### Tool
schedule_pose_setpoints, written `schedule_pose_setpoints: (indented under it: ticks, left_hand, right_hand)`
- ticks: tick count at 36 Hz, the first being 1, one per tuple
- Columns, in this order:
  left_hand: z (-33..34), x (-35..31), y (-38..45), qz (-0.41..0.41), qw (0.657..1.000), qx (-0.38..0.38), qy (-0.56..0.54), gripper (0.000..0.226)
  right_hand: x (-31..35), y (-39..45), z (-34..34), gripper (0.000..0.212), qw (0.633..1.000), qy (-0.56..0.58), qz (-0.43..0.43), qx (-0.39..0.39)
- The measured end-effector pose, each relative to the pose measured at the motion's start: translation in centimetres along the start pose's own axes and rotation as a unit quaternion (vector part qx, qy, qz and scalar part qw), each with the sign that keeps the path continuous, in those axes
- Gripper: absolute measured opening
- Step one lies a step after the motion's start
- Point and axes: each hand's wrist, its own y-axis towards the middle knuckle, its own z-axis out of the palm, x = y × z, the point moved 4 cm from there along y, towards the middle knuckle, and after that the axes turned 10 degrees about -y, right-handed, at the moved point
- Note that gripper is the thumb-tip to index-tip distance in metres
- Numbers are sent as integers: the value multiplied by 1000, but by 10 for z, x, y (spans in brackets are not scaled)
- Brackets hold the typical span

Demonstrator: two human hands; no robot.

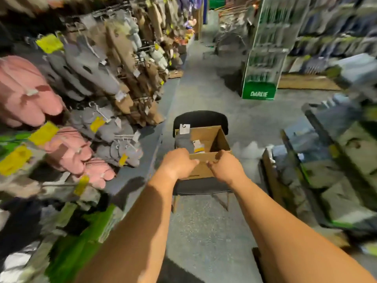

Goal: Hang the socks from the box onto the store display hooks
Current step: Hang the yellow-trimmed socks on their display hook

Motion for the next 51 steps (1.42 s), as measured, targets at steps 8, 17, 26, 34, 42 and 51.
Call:
schedule_pose_setpoints:
  ticks: [8,17,26,34,42,51]
  left_hand:
    - [26,-11,115,22,999,33,-13,41]
    - [36,22,262,-51,983,82,-155,43]
    - [79,43,370,-183,897,147,-376,51]
    - [116,50,447,-292,786,152,-524,31]
    - [185,72,513,-411,703,100,-572,40]
    - [238,97,564,-488,670,3,-560,34]
  right_hand:
    - [-33,90,22,40,998,21,51,42]
    - [-29,220,63,52,987,-18,112,115]
    - [-36,321,98,48,975,-17,145,168]
    - [-59,405,136,40,967,-8,140,214]
    - [-104,479,219,37,937,25,189,293]
    - [-119,540,291,35,911,73,185,362]
